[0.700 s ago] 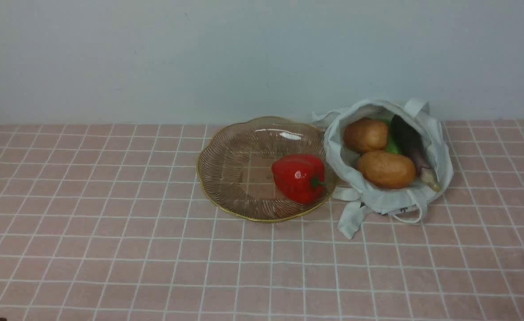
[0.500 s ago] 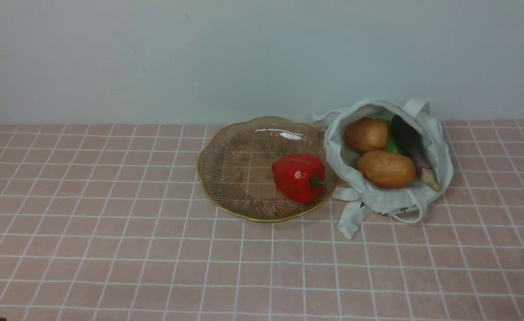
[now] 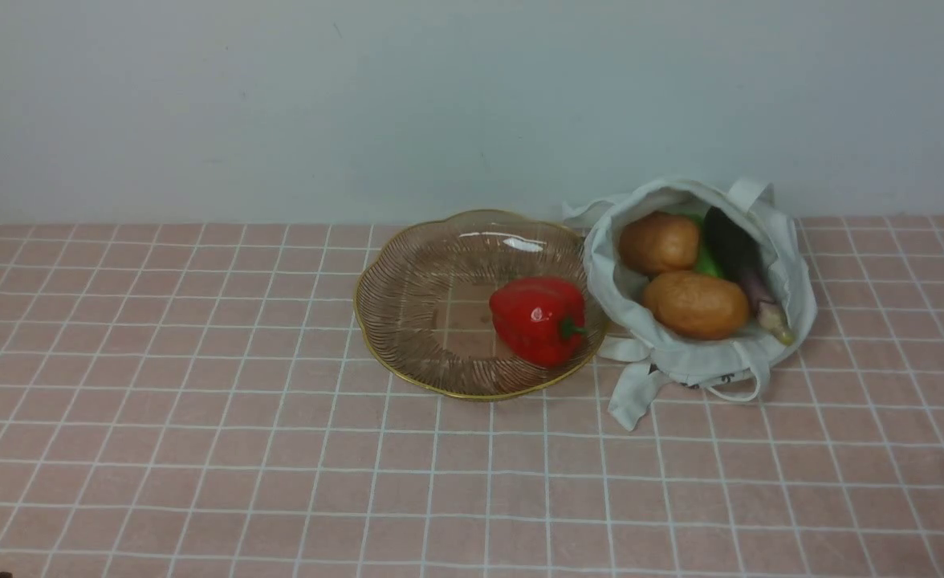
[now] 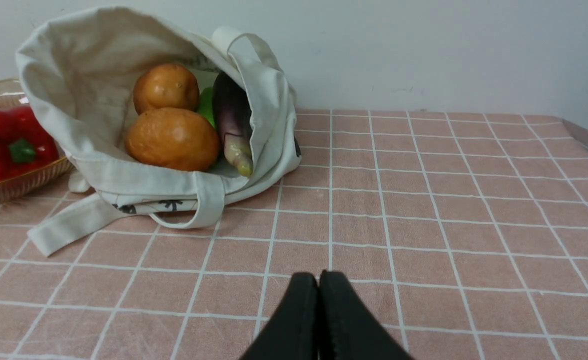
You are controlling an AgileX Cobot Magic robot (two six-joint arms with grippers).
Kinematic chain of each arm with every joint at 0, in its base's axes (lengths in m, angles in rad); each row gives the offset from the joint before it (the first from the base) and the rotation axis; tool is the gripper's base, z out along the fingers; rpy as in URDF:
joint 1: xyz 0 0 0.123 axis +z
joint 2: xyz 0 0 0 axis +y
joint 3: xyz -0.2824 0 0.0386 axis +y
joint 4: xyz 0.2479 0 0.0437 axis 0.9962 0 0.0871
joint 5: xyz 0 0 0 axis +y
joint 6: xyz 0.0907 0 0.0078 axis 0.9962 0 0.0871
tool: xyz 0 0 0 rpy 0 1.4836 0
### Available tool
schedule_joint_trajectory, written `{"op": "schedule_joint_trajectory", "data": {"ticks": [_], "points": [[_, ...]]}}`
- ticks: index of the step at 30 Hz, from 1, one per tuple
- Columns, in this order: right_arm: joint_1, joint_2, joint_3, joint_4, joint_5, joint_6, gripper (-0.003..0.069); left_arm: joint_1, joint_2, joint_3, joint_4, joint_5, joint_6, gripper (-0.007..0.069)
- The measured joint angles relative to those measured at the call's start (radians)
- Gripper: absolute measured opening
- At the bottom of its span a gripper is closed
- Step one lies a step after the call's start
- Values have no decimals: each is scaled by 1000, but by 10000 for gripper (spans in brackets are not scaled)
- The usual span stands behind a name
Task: Take vegetables from bag on pink coffee tablecloth place on plate.
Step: 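Reach into the bag and grasp the item inside with the right gripper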
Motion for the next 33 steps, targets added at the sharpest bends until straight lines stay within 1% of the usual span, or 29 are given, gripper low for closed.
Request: {"op": "schedule_joint_trajectory", "data": {"ticks": [10,12,13,14,15,16,17,18,20,23,29,30,33], "points": [[0,0,0,2,0,0,-15,0,0,0,0,0,0,-4],[0,0,0,42,-8,27,-15,0,0,0,0,0,0,-4],[0,0,1,123,-17,66,-15,0,0,0,0,0,0,-4],[0,0,2,220,-25,133,-15,0,0,0,0,0,0,-4],[0,0,2,241,-28,145,-15,0,0,0,0,0,0,-4],[0,0,2,415,-32,243,-15,0,0,0,0,0,0,-4],[0,0,2,496,-35,283,-15,0,0,0,0,0,0,-4],[0,0,2,629,-34,331,-15,0,0,0,0,0,0,-4],[0,0,2,709,-34,342,-15,0,0,0,0,0,0,-4],[0,0,2,741,-35,338,-15,0,0,0,0,0,0,-4],[0,0,-28,765,-18,219,-15,0,0,0,0,0,0,-4],[0,0,-104,761,-12,127,-15,0,0,0,0,0,0,-4],[0,12,-268,735,-17,-32,-15,0,0,0,0,0,0,-4]]}}
